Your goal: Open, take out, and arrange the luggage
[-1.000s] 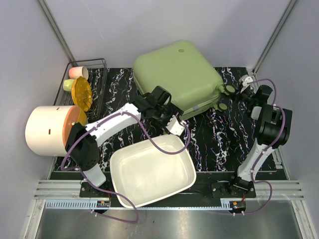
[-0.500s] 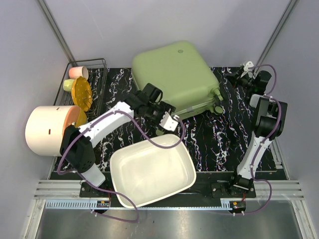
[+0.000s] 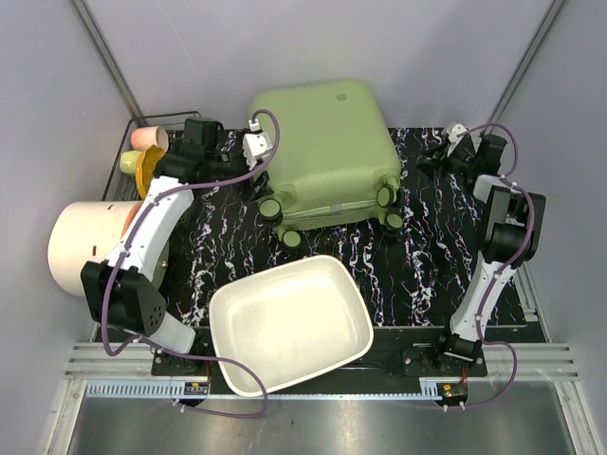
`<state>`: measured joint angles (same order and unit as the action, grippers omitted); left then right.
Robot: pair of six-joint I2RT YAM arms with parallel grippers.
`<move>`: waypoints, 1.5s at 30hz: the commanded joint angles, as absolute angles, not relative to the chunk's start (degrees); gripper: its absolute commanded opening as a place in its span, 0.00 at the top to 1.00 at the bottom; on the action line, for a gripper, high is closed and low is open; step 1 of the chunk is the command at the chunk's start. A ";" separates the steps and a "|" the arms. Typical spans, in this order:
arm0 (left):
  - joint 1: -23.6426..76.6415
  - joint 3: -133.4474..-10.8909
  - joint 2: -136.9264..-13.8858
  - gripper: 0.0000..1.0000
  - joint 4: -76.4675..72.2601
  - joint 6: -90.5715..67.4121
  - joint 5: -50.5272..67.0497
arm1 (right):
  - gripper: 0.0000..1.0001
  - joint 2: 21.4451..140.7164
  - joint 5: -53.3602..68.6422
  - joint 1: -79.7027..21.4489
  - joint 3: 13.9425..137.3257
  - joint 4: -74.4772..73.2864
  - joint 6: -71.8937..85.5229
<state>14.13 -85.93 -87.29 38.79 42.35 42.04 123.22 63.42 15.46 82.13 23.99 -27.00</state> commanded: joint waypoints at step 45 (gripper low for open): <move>0.44 -99.66 -107.75 0.15 22.15 3.95 48.16 | 1.00 124.54 65.57 4.83 104.50 -49.43 -80.00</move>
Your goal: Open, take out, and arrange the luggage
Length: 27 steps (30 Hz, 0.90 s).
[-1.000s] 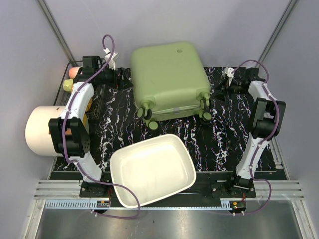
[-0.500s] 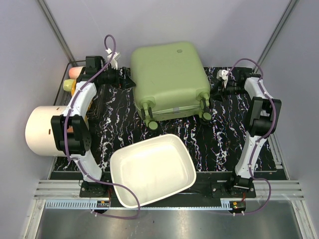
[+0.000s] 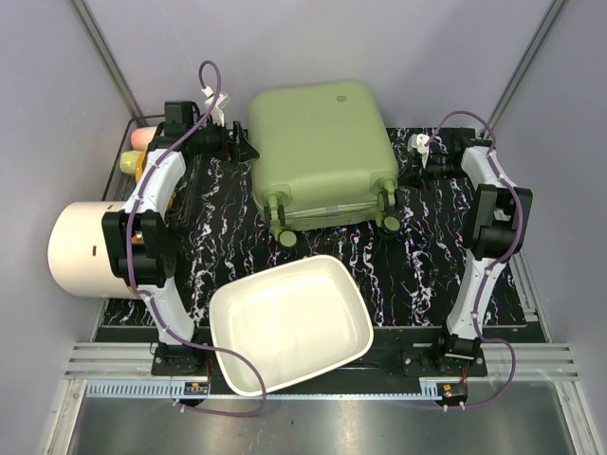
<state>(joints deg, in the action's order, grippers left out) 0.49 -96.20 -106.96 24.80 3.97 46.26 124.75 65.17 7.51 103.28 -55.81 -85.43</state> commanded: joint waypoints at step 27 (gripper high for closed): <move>0.44 -102.31 -109.34 0.15 24.52 6.94 49.22 | 0.30 123.66 56.95 6.24 102.48 -61.61 -99.67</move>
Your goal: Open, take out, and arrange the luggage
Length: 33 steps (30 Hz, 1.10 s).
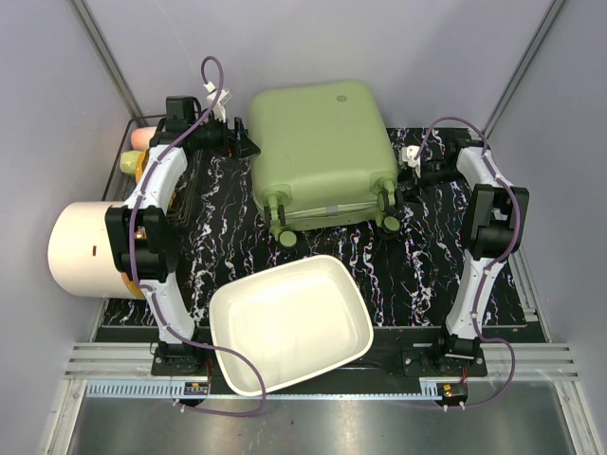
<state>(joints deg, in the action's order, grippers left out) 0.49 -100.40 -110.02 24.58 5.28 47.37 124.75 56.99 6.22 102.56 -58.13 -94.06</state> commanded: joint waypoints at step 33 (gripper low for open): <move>0.53 -100.99 -109.42 0.16 23.29 6.42 48.16 | 1.00 128.32 63.98 4.57 109.08 -28.81 -67.44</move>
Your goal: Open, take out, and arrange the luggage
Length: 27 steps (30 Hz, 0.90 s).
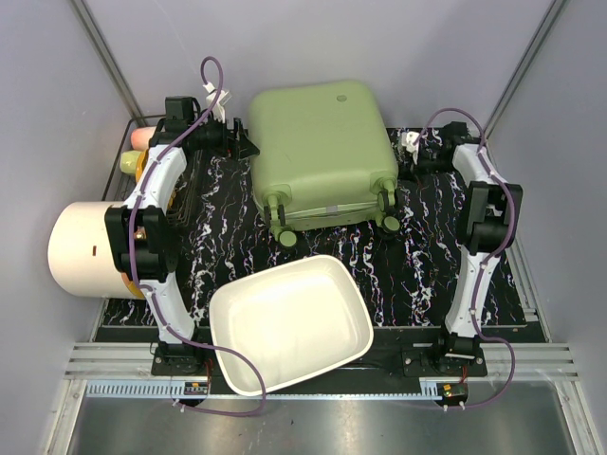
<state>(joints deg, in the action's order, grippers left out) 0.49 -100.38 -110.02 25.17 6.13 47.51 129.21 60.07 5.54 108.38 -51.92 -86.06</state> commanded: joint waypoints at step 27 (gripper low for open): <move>3.42 -106.00 -121.55 0.01 12.91 -22.59 55.09 | 0.17 118.22 65.65 2.73 90.63 -6.32 -45.42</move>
